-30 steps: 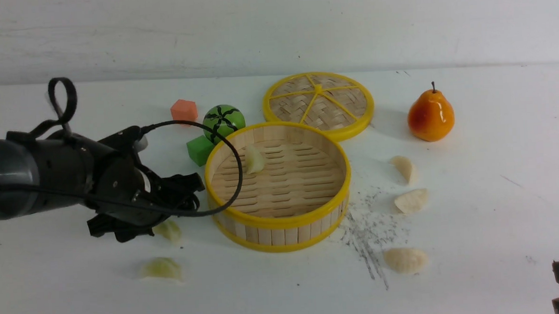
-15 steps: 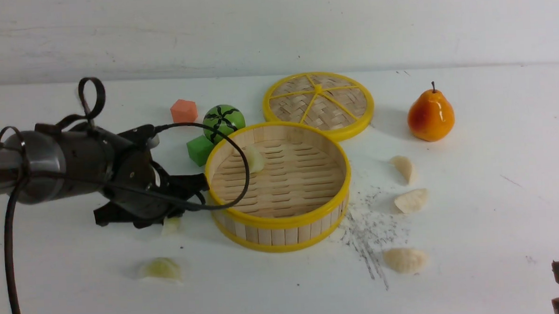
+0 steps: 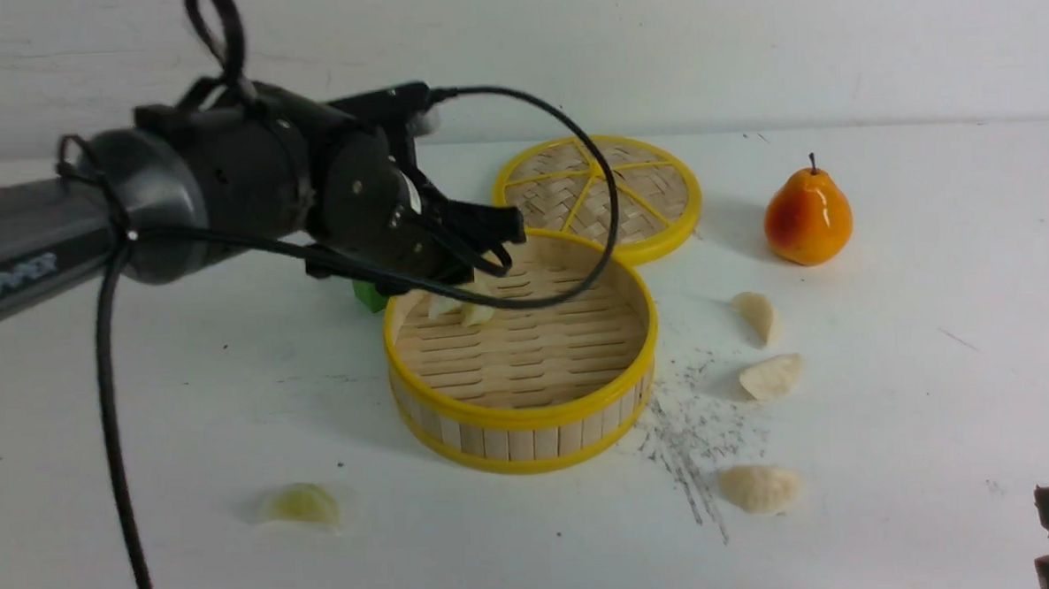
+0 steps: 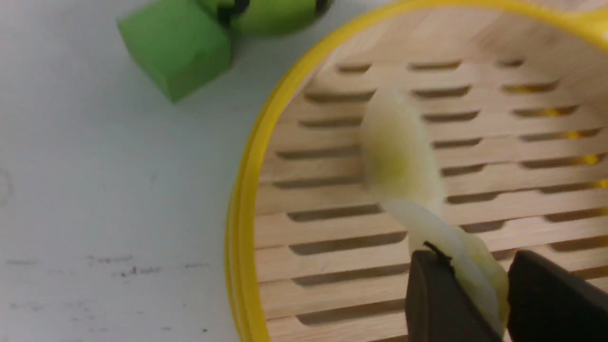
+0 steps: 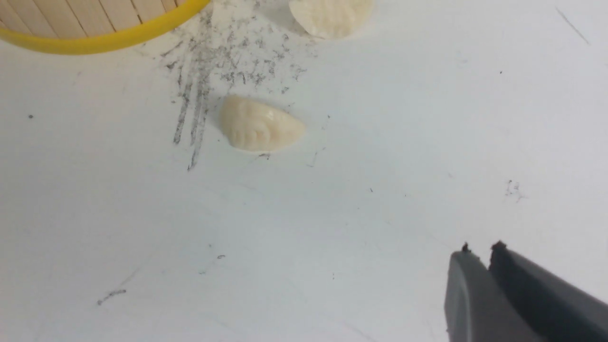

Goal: Put the dumplings into the steamer on the white table.
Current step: 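Place the dumpling into the bamboo steamer basket with the left gripper, then reach for and grasp a dumpling on the table with the left gripper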

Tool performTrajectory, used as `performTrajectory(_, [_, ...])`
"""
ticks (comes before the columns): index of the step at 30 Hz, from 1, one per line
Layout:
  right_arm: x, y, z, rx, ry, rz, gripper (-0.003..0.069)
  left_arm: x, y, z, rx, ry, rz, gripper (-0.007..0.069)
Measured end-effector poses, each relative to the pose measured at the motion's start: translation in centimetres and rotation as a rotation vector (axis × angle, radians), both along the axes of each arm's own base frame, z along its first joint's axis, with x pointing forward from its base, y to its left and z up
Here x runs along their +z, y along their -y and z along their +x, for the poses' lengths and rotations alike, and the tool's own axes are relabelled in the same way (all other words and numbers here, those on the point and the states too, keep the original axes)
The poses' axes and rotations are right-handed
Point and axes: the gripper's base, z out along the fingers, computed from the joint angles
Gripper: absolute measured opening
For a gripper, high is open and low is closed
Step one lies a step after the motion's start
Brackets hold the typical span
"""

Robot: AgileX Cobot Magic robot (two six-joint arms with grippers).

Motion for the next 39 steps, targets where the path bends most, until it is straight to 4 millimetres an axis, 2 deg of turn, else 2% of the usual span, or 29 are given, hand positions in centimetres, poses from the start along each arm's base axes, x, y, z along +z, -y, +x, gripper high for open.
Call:
performTrajectory(1, [0.0, 0.0, 0.0, 0.000, 0.000, 0.000, 0.0065, -1.1, 0.1, 0.2, 0.015, -0.030, -0.005, 0.0184])
performTrajectory(4, [0.0, 0.0, 0.0, 0.000, 0.000, 0.000, 0.0069, -2.6, 0.3, 0.4, 0.032, -0.066, -0.007, 0.0184])
performTrajectory(10, [0.0, 0.0, 0.0, -0.002, -0.001, 0.006, 0.0072, -3.0, 0.6, 0.7, 0.045, -0.052, -0.043, 0.0190])
performTrajectory(12, [0.0, 0.0, 0.0, -0.002, -0.001, 0.006, 0.0072, -2.9, 0.6, 0.7, 0.057, -0.051, -0.059, 0.0226])
performTrajectory(17, [0.0, 0.0, 0.0, -0.002, -0.001, 0.007, 0.0072, -2.7, 0.5, 0.5, 0.067, -0.071, -0.060, 0.0379])
performTrajectory(19, [0.0, 0.0, 0.0, -0.002, -0.001, 0.007, 0.0072, -2.3, 0.4, 0.2, 0.062, -0.083, -0.045, 0.0399])
performTrajectory(22, [0.0, 0.0, 0.0, -0.002, -0.001, 0.007, 0.0074, -0.3, -0.2, -0.6, 0.031, -0.081, 0.004, 0.0421])
performTrajectory(23, [0.0, 0.0, 0.0, -0.002, -0.001, 0.007, 0.0074, 1.6, -0.7, -1.2, -0.006, -0.052, 0.046, 0.0426])
performTrajectory(24, [0.0, 0.0, 0.0, -0.002, -0.001, 0.007, 0.0074, 1.9, -0.8, -1.3, -0.012, -0.047, 0.052, 0.0427])
performTrajectory(26, [0.0, 0.0, 0.0, -0.002, -0.001, 0.007, 0.0077, 6.0, -2.0, -3.0, -0.095, 0.021, 0.154, 0.0429])
performTrajectory(27, [0.0, 0.0, 0.0, -0.002, -0.001, 0.007, 0.0077, 7.2, -2.6, -3.7, -0.122, 0.028, 0.197, 0.0429])
performTrajectory(29, [0.0, 0.0, 0.0, -0.002, -0.001, 0.007, 0.0080, 9.0, -4.1, -5.5, -0.173, -0.022, 0.297, 0.0429])
performTrajectory(30, [0.0, 0.0, 0.0, -0.002, -0.001, 0.007, 0.0080, 9.2, -4.5, -6.1, -0.197, -0.057, 0.336, 0.0429])
performTrajectory(34, [0.0, 0.0, 0.0, -0.002, 0.001, 0.007, 0.0083, 8.4, -5.5, -6.9, -0.303, -0.167, 0.439, 0.0429])
performTrajectory(38, [0.0, -0.1, 0.0, -0.003, 0.002, 0.013, 0.0084, 5.3, -5.9, -6.7, -0.400, -0.228, 0.480, 0.0429])
performTrajectory(39, [0.0, -0.1, 0.0, -0.004, 0.002, 0.016, 0.0084, 3.8, -6.2, -6.3, -0.428, -0.239, 0.494, 0.0429])
